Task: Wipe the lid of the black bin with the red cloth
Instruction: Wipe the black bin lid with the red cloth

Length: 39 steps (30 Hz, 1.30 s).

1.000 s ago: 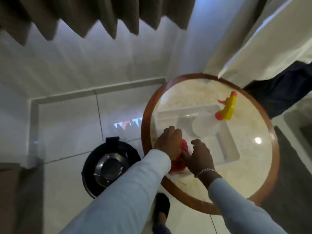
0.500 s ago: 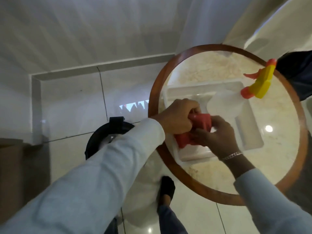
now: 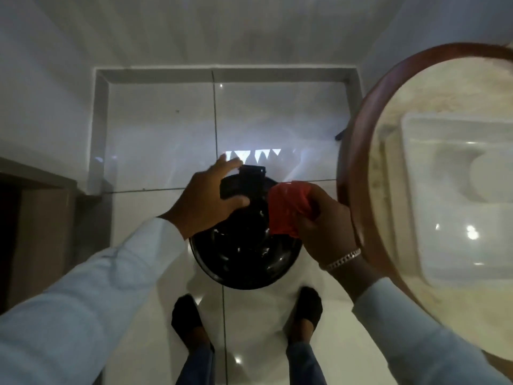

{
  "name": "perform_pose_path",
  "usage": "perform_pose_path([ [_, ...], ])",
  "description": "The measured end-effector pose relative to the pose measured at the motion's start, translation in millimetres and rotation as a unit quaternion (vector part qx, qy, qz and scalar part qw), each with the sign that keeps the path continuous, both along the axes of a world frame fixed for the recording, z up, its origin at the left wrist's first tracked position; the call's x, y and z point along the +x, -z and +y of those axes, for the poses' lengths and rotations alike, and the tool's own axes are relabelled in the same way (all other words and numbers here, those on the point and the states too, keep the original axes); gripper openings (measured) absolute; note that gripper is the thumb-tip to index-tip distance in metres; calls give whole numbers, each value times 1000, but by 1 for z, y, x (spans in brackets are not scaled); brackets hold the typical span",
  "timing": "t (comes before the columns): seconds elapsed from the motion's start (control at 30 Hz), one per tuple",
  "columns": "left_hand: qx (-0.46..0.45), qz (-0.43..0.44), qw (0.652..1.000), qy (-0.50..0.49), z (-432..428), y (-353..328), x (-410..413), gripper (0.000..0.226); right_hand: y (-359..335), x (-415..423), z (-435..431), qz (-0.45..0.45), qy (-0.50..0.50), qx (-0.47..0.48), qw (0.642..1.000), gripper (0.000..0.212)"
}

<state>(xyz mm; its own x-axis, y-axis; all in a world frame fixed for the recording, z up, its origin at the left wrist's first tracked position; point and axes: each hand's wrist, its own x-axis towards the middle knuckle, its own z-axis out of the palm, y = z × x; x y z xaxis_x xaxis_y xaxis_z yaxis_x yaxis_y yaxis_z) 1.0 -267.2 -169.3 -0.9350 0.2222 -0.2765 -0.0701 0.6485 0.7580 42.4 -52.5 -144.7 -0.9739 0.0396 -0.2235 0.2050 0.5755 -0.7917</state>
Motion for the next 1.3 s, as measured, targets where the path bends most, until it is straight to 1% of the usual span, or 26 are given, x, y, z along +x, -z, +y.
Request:
perform_pose_path([
  [0.07, -82, -45, 991, 99, -28, 45, 15, 118, 34, -3, -12, 28, -10, 40, 999, 33],
  [0.1, -115, -42, 982, 146, -36, 64, 21, 131, 48, -5, -15, 41, -18, 59, 997, 38],
  [0.17, -159, -27, 966, 204, -49, 99, 35, 145, 82, -7, -23, 66, -58, 104, 991, 41],
  [0.23, -181, -18, 955, 235, -53, 125, 46, 150, 113, 4, -28, 62, -143, 152, 976, 48],
  [0.3, -182, -2, 952, 244, -54, 141, 53, 152, 134, 27, -31, 50, -194, 181, 963, 56],
  [0.37, -159, 15, 958, 237, -55, 151, 54, 152, 144, 43, -30, 57, -180, 209, 960, 61],
  [0.47, -129, 22, 965, 229, -59, 157, 52, 151, 153, 27, -34, 38, -156, 237, 958, 68],
  [0.53, -125, 26, 965, 228, -62, 160, 52, 151, 163, 10, -40, 25, -179, 267, 947, 71],
  [0.63, -121, 31, 968, 218, -66, 165, 54, 152, 175, 19, -40, 44, -183, 277, 942, 77],
  [0.77, -114, 39, 972, 203, -67, 172, 54, 154, 187, 54, -26, 102, -192, 289, 932, 82],
  [0.83, -114, 45, 971, 205, -67, 174, 54, 153, 191, 55, -30, 103, -161, 294, 937, 79],
  [0.93, -118, 56, 968, 215, -68, 175, 54, 151, 192, 39, -50, 74, -60, 296, 951, 70],
  [1.0, -120, 61, 967, 217, -68, 176, 54, 150, 189, 24, -61, 72, -34, 283, 956, 62],
  [1.07, -121, 65, 967, 216, -69, 176, 55, 149, 185, 12, -70, 93, -62, 245, 963, 54],
  [1.13, -120, 66, 967, 213, -69, 176, 55, 150, 181, 9, -80, 111, -120, 225, 961, 52],
  [1.23, -117, 63, 967, 215, -70, 176, 55, 151, 179, 23, -85, 94, -198, 262, 940, 62],
  [1.3, -116, 63, 967, 219, -71, 175, 55, 150, 179, 33, -71, 73, -210, 277, 935, 67],
])
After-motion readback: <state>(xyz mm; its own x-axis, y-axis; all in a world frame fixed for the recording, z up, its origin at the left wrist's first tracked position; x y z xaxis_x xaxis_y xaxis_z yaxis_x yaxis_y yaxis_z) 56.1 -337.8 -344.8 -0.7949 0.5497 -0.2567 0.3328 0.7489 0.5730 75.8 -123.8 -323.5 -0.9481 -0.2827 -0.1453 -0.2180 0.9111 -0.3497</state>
